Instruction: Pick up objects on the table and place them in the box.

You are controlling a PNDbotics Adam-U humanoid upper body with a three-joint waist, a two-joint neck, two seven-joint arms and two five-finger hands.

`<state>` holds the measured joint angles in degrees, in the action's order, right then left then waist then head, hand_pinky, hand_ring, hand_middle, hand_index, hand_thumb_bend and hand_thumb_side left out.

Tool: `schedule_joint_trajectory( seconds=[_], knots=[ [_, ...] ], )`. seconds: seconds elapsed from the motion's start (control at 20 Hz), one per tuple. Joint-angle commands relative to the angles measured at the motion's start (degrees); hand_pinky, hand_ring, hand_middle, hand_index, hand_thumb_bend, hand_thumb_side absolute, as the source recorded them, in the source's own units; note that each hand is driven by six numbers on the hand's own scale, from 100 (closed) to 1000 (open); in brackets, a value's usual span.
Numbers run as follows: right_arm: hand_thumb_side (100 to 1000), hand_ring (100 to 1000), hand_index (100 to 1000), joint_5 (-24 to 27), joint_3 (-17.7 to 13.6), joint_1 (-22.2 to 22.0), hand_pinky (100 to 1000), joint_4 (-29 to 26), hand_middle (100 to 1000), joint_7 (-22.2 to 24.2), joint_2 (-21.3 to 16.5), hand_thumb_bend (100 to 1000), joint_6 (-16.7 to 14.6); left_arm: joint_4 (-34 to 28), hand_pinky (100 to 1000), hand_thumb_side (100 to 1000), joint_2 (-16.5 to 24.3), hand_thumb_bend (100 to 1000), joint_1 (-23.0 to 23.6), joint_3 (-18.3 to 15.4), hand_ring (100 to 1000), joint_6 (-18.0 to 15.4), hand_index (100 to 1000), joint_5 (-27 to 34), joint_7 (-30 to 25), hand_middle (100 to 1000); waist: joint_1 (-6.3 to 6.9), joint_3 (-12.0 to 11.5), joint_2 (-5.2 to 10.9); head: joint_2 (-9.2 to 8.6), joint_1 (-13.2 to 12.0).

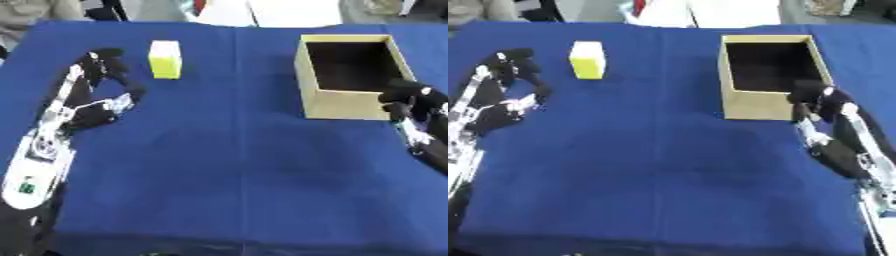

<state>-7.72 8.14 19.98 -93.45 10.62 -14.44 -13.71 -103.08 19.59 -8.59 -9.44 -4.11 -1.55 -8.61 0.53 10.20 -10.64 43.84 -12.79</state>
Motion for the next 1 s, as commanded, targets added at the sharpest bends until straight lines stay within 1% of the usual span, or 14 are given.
schedule_joint_trajectory(
  seconds=[0.05,0.3,0.4,0.45,0.5,0.55,0.6,0.75,0.8,1.0],
  knots=[
    [527,767,851,-0.07,-0.48,0.73,745,-0.53,674,-0.14,-1.0,100,-0.04,-0.99,897,279,0.92,549,-0.28,-0.62,563,-0.15,806,-0.09,0.01,587,0.0,0.06,0.78,0.28,-0.02],
    [529,767,851,-0.08,-0.48,0.67,746,-0.49,674,-0.15,-1.02,100,-0.02,-1.1,900,273,1.79,556,-0.3,-0.68,583,-0.4,805,-0.35,-0.07,612,0.03,0.06,0.83,0.28,0.03],
    [528,767,851,-0.11,-0.45,0.67,745,-0.47,675,-0.11,-1.08,100,-0.04,-1.25,906,260,3.28,571,-0.38,-0.68,612,-0.78,807,-0.62,-0.03,635,0.05,0.08,0.88,0.28,0.04],
    [527,767,851,-0.13,-0.44,0.67,745,-0.45,675,-0.1,-1.17,100,-0.05,-1.37,909,254,4.67,578,-0.48,-0.67,629,-1.16,808,-0.82,0.08,643,0.09,0.1,0.92,0.28,0.08],
    [529,767,851,-0.15,-0.45,0.67,745,-0.43,674,-0.11,-1.28,100,-0.06,-1.42,911,294,6.34,535,-0.61,-0.67,652,-1.63,809,-1.03,0.33,649,0.14,0.11,0.98,0.28,0.13],
    [527,767,851,-0.17,-0.47,0.66,745,-0.41,675,-0.14,-1.39,100,-0.06,-1.35,910,233,8.3,594,-0.8,-0.65,660,-2.19,810,-1.28,0.72,651,0.2,0.12,1.04,0.28,0.2],
    [527,767,851,-0.19,-0.49,0.64,745,-0.38,674,-0.17,-1.48,100,-0.06,-1.13,917,221,10.05,614,-0.99,-0.61,690,-2.74,811,-1.46,1.22,662,0.26,0.13,1.08,0.28,0.28],
    [528,767,851,-0.27,-0.45,0.51,745,-0.25,675,-0.15,-1.67,100,-0.08,0.18,913,194,16.51,650,-1.99,-0.39,727,-4.33,815,-2.48,3.2,685,0.49,0.13,1.27,0.28,0.55],
    [528,767,851,-0.29,-0.42,0.47,745,-0.22,675,-0.12,-1.71,100,-0.1,0.8,913,194,18.79,650,-2.47,-0.19,727,-4.89,815,-2.83,3.79,685,0.56,0.14,1.33,0.28,0.65],
    [529,767,851,-0.34,-0.26,0.4,745,-0.11,675,0.02,-1.86,100,-0.14,4.83,878,177,27.86,723,-5.55,1.33,734,-7.24,815,-4.96,5.11,699,0.89,0.33,1.6,0.28,0.75]
  ],
)
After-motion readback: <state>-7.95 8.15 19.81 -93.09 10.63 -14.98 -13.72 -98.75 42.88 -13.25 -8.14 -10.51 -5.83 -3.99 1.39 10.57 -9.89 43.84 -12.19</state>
